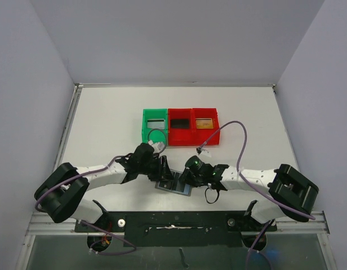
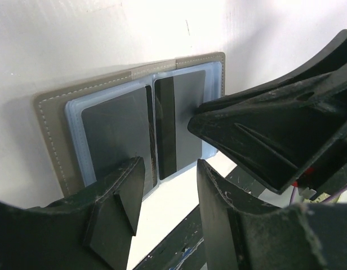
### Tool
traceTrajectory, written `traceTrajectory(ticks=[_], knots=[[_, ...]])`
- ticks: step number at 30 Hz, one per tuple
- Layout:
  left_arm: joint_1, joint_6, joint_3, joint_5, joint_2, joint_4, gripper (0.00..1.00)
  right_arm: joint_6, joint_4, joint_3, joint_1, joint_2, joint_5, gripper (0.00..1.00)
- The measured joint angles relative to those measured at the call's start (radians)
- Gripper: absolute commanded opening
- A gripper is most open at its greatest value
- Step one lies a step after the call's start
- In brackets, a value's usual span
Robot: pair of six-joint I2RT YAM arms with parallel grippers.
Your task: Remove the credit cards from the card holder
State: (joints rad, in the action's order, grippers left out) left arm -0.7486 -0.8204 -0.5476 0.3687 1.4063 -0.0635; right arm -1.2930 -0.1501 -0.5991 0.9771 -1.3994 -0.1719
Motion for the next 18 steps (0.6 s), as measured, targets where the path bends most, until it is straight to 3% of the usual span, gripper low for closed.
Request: traceTrajectory(ticks=[9, 18], knots=[[-0.003, 0.001, -0.007, 0.0, 0.04, -0.017, 0.42, -0.049, 0.102, 0.065, 0.0, 0.021, 0.001, 0.27], [-0.005, -0.002, -0.006, -0.001, 0.057, -0.04, 0.42, -0.051, 0.067, 0.093, -0.001, 0.076, 0.0, 0.29]])
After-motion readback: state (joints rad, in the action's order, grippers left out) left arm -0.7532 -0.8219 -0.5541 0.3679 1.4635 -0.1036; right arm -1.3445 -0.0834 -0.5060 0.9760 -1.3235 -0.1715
